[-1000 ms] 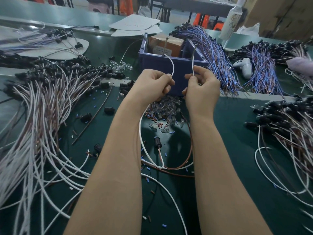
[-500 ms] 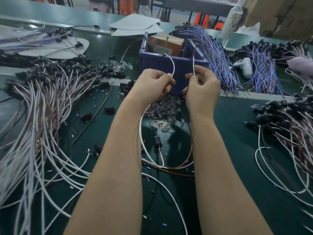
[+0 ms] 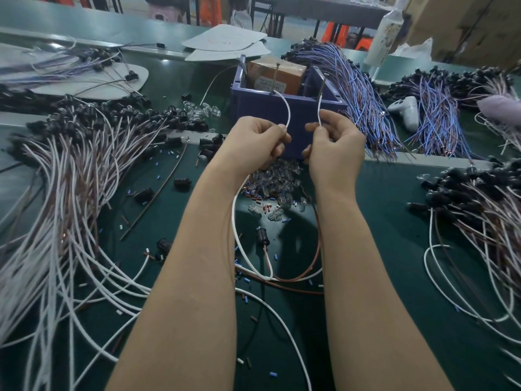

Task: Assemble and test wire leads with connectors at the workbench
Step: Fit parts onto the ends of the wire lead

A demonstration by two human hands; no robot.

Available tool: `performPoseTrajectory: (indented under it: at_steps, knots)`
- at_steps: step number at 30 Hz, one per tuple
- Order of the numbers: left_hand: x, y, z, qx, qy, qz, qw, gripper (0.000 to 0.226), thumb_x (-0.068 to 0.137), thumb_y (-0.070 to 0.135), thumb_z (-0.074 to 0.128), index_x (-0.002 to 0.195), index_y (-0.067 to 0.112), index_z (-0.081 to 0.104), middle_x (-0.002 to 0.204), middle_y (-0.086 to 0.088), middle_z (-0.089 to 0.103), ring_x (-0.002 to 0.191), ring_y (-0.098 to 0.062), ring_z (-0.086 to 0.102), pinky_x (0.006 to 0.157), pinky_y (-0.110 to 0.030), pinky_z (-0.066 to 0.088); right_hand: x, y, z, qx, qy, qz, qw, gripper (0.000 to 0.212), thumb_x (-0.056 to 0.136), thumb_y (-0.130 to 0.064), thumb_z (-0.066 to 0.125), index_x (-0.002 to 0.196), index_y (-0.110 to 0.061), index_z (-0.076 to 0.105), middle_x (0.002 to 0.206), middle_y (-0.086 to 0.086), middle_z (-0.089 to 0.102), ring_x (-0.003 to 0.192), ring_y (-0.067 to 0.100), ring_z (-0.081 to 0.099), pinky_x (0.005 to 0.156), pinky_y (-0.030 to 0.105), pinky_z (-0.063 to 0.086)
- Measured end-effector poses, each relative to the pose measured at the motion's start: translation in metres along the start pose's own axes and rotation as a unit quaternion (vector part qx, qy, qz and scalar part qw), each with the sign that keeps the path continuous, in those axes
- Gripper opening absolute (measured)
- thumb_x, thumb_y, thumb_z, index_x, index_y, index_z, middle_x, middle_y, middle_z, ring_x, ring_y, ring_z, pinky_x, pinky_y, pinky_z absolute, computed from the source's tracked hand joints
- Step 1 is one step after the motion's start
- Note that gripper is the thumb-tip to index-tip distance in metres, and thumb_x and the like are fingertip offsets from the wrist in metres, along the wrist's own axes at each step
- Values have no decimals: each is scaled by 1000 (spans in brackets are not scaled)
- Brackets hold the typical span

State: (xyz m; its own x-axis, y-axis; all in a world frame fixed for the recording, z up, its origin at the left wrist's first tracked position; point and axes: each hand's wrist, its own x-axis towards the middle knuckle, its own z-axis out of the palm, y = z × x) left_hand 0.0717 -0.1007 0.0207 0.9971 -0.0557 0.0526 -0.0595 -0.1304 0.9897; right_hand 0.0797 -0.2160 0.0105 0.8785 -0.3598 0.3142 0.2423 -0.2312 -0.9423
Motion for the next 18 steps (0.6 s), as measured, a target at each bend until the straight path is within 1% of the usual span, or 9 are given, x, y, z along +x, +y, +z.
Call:
performPoseTrajectory:
  at_steps: [2, 4, 7, 9, 10, 12, 14, 16, 18]
  knots:
    - [-1, 2, 0, 1, 8, -3, 1000, 32, 99, 16, 45, 72, 9, 60, 41, 10, 45, 32, -2, 32, 37, -12, 26, 0, -2, -2, -3, 6, 6, 1000, 21, 92, -2, 45, 101, -18, 56, 86, -1, 66, 49, 9, 55, 60, 31, 49]
    - [-2, 6, -1, 15, 29, -4, 999, 32, 99, 16, 46, 71, 9, 60, 40, 10, 46, 31, -2, 32, 36, -12, 26, 0, -5, -6, -30, 25, 10, 999, 19, 92, -5, 47, 103, -17, 57, 90, 1, 67, 71, 21, 63, 73, 36, 51]
    - [-5, 12, -7, 86, 85, 7, 993, 32, 96, 17, 48, 68, 11, 61, 40, 9, 50, 31, 0, 36, 38, -11, 30, 0, -10, -14, -201, 46, -30, 978, 25, 91, -15, 51, 115, -14, 60, 115, 4, 58, 110, 24, 53, 95, 24, 33]
    - [-7, 12, -11, 148, 129, 18, 980, 29, 94, 18, 49, 69, 14, 63, 45, 7, 55, 37, 0, 43, 45, -14, 36, -6, -18, -19, -302, 21, -79, 950, 25, 90, -22, 55, 114, -17, 62, 126, 6, 50, 120, 23, 43, 96, 21, 23]
    - [-9, 11, -12, 174, 147, 18, 974, 24, 93, 17, 49, 73, 14, 63, 50, 6, 58, 44, -1, 48, 53, -18, 41, -8, -24, -21, -321, -25, -88, 943, 22, 89, -26, 58, 108, -18, 65, 121, 6, 54, 115, 22, 48, 93, 22, 28]
    - [-13, 8, -15, 205, 166, -3, 965, 14, 90, 14, 48, 86, 13, 62, 63, 1, 65, 64, -11, 60, 72, -28, 51, -16, -34, -22, -351, -201, -47, 914, 20, 85, -35, 65, 93, -17, 67, 98, 4, 67, 92, 18, 62, 80, 26, 44]
    - [-17, 3, -19, 230, 171, -45, 957, 14, 89, 13, 47, 96, 15, 58, 82, -6, 70, 88, -21, 66, 86, -38, 52, -29, -39, -21, -418, -386, 11, 822, 36, 80, -43, 71, 90, -9, 68, 81, 5, 71, 75, 19, 67, 70, 30, 54]
    - [-21, -3, -23, 258, 169, -89, 947, 18, 88, 14, 46, 103, 17, 56, 103, -10, 69, 103, -26, 62, 92, -40, 50, -42, -36, -16, -454, -467, 46, 757, 43, 80, -42, 72, 97, -3, 68, 80, 10, 73, 76, 24, 71, 74, 37, 59]
    - [-24, -8, -25, 317, 181, -115, 924, 27, 90, 15, 48, 116, 16, 55, 124, -11, 58, 117, -30, 52, 97, -38, 45, -49, -28, -11, -457, -491, 54, 740, 41, 82, -34, 72, 102, 3, 67, 85, 15, 73, 81, 29, 71, 78, 42, 58]
